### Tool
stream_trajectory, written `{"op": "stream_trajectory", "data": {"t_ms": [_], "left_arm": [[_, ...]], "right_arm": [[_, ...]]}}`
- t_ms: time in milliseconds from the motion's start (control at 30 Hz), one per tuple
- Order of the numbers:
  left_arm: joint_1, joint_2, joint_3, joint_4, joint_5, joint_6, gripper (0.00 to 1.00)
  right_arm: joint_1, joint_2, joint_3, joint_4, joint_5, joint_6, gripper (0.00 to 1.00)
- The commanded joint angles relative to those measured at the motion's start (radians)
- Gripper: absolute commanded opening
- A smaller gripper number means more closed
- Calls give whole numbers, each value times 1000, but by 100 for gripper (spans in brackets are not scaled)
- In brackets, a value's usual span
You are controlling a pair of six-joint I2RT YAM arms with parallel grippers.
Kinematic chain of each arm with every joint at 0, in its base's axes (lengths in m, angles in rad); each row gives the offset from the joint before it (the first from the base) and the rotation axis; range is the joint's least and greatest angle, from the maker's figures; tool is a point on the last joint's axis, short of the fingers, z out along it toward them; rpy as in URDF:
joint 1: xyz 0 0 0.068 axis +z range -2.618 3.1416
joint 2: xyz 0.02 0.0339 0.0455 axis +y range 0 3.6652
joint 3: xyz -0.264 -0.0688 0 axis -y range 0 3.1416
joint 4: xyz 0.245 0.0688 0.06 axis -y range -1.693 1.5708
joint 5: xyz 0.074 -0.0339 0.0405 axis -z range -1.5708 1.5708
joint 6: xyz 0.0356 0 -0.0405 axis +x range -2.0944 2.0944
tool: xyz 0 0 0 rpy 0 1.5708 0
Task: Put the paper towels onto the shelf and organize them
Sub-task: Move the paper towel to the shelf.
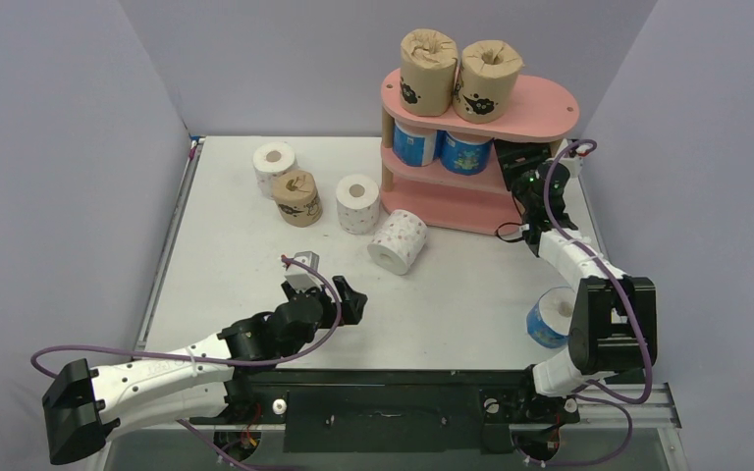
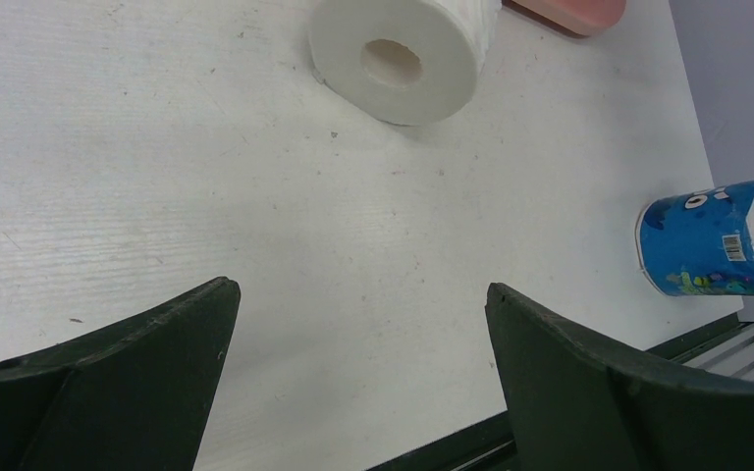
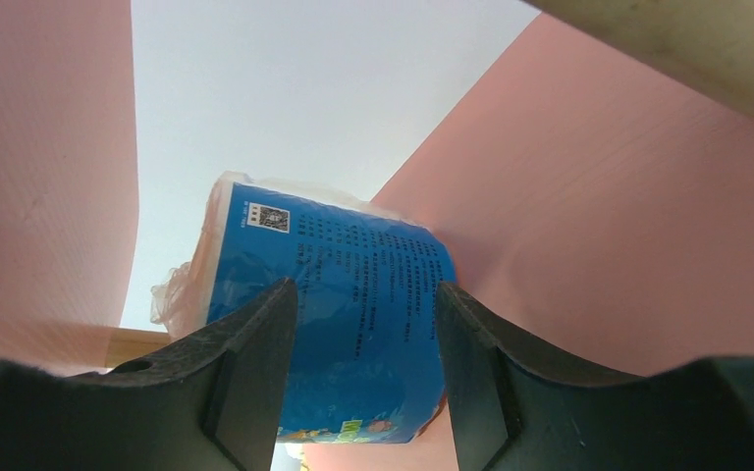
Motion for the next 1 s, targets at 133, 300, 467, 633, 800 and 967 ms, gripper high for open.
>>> {"op": "stream_trajectory", "data": {"t_ms": [133, 300, 467, 633, 800, 967], "left_arm": [[10, -18, -5, 27, 12, 3, 97], [12, -18, -5, 28, 15, 5, 97], [15, -26, -4, 21, 15, 4, 97], [21, -37, -1, 15, 10, 11, 96], [28, -45, 5, 13, 16, 12, 96], [37, -45, 13, 4, 33, 0, 96]], "right_arm": [[23, 7, 40, 32, 2, -14, 50], [21, -6, 40, 22, 3, -20, 50], [1, -47, 26, 4, 4, -22, 51], [-24, -156, -36, -74, 21, -45, 57], [-54, -310, -101, -210, 41, -114, 63], [-37, -439, -158, -383, 58, -176, 65]]}}
